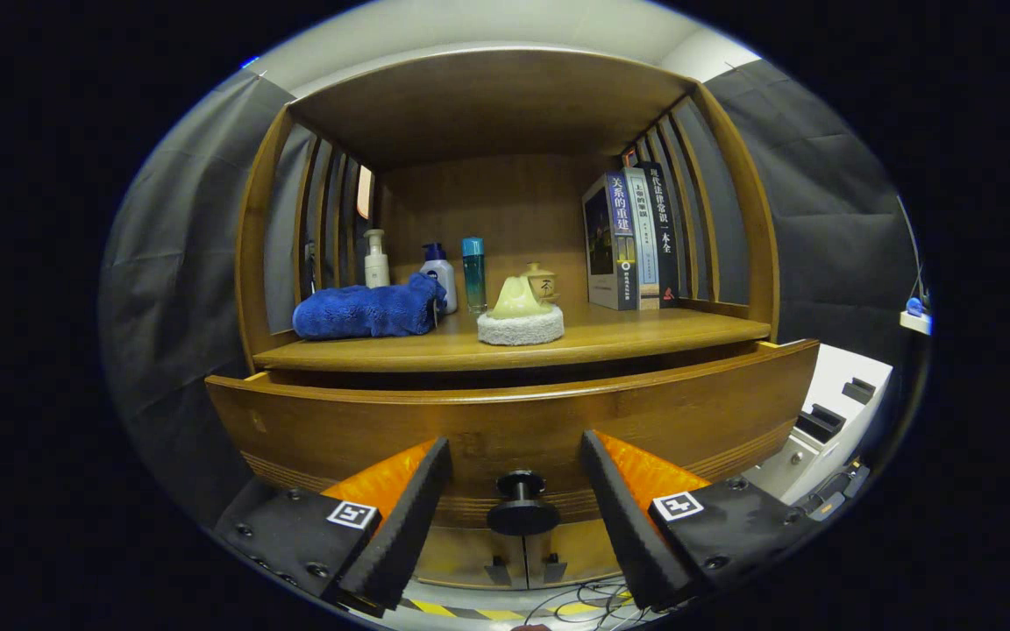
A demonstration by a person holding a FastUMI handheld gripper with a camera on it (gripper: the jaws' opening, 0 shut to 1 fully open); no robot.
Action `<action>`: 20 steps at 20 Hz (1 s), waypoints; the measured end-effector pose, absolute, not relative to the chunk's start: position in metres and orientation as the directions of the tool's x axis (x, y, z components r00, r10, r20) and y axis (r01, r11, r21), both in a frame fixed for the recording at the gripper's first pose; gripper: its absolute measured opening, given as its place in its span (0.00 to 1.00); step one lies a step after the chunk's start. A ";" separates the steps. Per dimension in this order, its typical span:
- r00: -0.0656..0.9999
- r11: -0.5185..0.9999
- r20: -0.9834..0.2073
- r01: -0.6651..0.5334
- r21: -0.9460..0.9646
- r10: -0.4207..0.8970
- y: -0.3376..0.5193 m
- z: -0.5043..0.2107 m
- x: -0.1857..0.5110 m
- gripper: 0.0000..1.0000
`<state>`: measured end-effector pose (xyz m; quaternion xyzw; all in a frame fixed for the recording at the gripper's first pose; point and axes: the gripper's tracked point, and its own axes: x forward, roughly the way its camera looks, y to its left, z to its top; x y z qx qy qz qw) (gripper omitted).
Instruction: Pull open the drawer, take out the items inside it, and place them on the countertop above the cabinet.
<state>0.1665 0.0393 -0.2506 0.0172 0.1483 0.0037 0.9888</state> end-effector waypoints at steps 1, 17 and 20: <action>0.956 0.999 -0.293 0.000 0.040 0.012 0.039 -0.252 0.173 0.99; 0.957 0.999 -0.290 0.010 0.036 0.001 0.047 -0.251 0.211 0.99; 0.973 1.000 -0.229 0.016 0.020 -0.011 0.048 -0.222 0.198 0.99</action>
